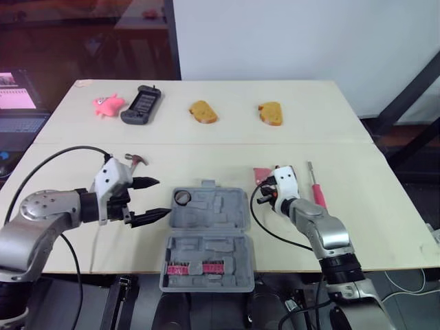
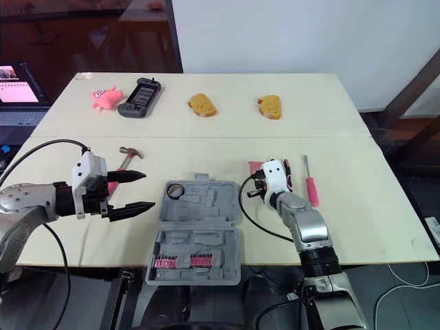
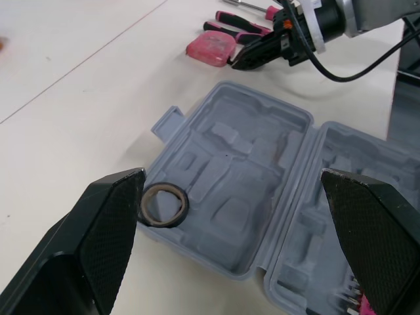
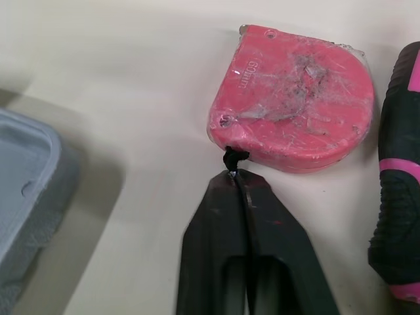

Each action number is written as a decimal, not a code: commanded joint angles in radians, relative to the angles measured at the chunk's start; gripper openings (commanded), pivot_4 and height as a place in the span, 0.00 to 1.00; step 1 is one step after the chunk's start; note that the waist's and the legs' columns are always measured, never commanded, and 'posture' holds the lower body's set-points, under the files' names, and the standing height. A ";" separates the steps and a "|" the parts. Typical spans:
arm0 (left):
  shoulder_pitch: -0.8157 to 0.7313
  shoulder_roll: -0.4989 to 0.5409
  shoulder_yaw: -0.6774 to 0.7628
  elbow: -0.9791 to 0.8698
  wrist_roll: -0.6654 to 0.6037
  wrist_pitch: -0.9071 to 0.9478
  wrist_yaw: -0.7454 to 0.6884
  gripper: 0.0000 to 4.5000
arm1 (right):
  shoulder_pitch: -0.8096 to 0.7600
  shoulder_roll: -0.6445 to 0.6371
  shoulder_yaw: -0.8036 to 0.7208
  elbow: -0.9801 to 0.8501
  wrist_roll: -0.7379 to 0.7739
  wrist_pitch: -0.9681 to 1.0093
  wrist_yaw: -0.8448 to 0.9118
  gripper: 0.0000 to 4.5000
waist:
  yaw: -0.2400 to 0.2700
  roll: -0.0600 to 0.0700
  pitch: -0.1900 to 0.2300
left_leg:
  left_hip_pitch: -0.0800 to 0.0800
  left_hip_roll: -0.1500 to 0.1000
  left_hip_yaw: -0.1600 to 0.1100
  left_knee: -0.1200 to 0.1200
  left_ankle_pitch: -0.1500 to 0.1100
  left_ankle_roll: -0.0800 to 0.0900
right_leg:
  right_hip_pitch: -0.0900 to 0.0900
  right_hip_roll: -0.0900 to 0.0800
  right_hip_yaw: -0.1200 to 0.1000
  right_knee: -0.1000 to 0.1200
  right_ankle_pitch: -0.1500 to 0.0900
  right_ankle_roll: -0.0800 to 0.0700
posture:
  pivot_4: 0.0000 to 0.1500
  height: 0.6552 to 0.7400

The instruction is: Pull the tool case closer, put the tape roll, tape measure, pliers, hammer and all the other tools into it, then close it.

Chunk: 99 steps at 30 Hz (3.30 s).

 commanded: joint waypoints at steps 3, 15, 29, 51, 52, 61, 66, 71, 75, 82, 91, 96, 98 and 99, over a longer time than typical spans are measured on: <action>-0.009 -0.008 0.011 0.004 0.004 -0.028 0.006 1.00 | 0.029 0.013 -0.003 -0.026 -0.001 0.031 -0.003 0.01 | -0.001 0.000 0.000 | 0.000 0.000 0.000 0.000 0.000 0.000 | 0.000 0.000 0.000 0.000 0.000 0.000 | 1.00 0.77; -0.030 -0.048 -0.047 0.013 0.005 -0.034 -0.009 1.00 | 0.257 -0.058 0.038 -0.387 0.029 0.279 0.039 0.01 | 0.004 0.000 -0.001 | 0.000 0.000 0.000 -0.001 0.000 0.000 | 0.000 0.000 0.000 -0.001 0.000 0.000 | 1.00 0.77; -0.081 -0.070 -0.129 0.068 0.015 -0.056 -0.059 1.00 | 0.524 -0.153 -0.001 -0.758 0.125 0.521 0.061 0.01 | 0.005 0.000 -0.001 | 0.000 0.000 0.000 -0.003 0.000 0.000 | 0.000 0.000 0.000 -0.004 -0.002 -0.004 | 1.00 0.77; -0.060 -0.065 -0.147 0.059 0.032 -0.071 -0.103 1.00 | 0.582 -0.190 -0.083 -0.911 0.269 0.666 0.105 0.19 | 0.005 -0.001 -0.001 | -0.001 0.000 0.000 -0.004 0.000 0.000 | 0.002 0.000 0.000 -0.010 -0.002 -0.005 | 1.00 0.77; -0.058 -0.064 -0.144 0.059 0.032 -0.073 -0.103 1.00 | 0.579 -0.214 -0.104 -0.924 0.289 0.680 0.130 0.30 | 0.005 -0.001 -0.001 | -0.001 0.000 0.000 -0.004 0.000 0.000 | 0.002 0.000 0.000 -0.010 -0.002 -0.005 | 1.00 0.77; -0.029 -0.066 -0.122 0.055 0.030 -0.114 -0.113 1.00 | 0.538 -0.525 -0.262 -0.969 0.454 0.672 0.392 0.99 | 0.007 0.000 0.000 | -0.001 0.000 0.000 -0.004 0.000 0.000 | 0.003 0.000 0.000 -0.012 -0.002 -0.005 | 1.00 0.77; -0.006 -0.091 -0.078 0.046 0.019 -0.156 -0.083 1.00 | 0.497 -0.731 -0.157 -0.860 0.328 0.300 0.570 0.99 | 0.006 -0.001 0.000 | -0.001 0.000 -0.001 -0.004 0.000 0.000 | 0.003 0.000 0.000 -0.013 -0.002 -0.005 | 1.00 0.77; 0.078 -0.091 -0.035 0.038 0.079 -0.317 -0.095 1.00 | 0.385 -0.833 0.061 -0.642 0.110 -0.122 0.746 0.99 | 0.001 -0.002 0.001 | -0.001 0.000 0.000 -0.004 -0.001 0.001 | 0.005 0.000 0.000 -0.015 -0.002 -0.004 | 1.00 0.77; 0.174 -0.072 0.019 0.019 0.066 -0.370 -0.131 1.00 | 0.281 -0.812 0.185 -0.480 -0.005 -0.339 0.840 0.99 | 0.002 -0.001 0.002 | -0.001 0.000 0.000 -0.004 -0.001 0.001 | 0.004 0.000 0.000 -0.015 -0.002 -0.004 | 1.00 0.77; 0.261 -0.046 0.095 -0.001 0.009 -0.395 -0.202 1.00 | 0.181 -0.718 0.285 -0.279 -0.113 -0.524 0.884 0.99 | 0.004 -0.001 0.002 | -0.001 0.000 0.000 -0.003 -0.001 0.001 | 0.005 0.000 -0.001 -0.015 -0.002 -0.004 | 1.00 0.77; 0.318 -0.045 0.127 0.000 0.011 -0.433 -0.241 1.00 | 0.113 -0.623 0.317 -0.112 -0.186 -0.616 0.887 0.99 | 0.004 0.000 0.002 | 0.000 0.000 0.000 -0.004 -0.001 0.001 | 0.005 0.000 -0.001 -0.014 -0.002 -0.004 | 1.00 0.77; 0.329 -0.044 0.127 0.017 0.014 -0.442 -0.249 1.00 | 0.107 -0.586 0.310 -0.101 -0.168 -0.601 0.896 0.99 | 0.003 0.000 0.002 | 0.000 0.000 0.000 -0.004 -0.001 0.001 | 0.005 0.000 -0.001 -0.014 -0.002 -0.004 | 1.00 0.77; 0.335 -0.045 0.122 0.026 0.020 -0.451 -0.255 1.00 | 0.106 -0.576 0.306 -0.101 -0.165 -0.586 0.902 0.88 | 0.003 0.000 0.002 | 0.001 0.000 0.000 -0.004 -0.001 0.001 | 0.005 0.000 -0.001 -0.014 -0.002 -0.004 | 1.00 0.77; 0.337 -0.047 0.120 0.031 0.021 -0.455 -0.257 1.00 | 0.106 -0.573 0.305 -0.101 -0.168 -0.583 0.904 0.83 | 0.003 0.000 0.002 | 0.001 0.000 0.000 -0.004 -0.001 0.001 | 0.005 0.000 -0.001 -0.014 -0.002 -0.004 | 1.00 0.77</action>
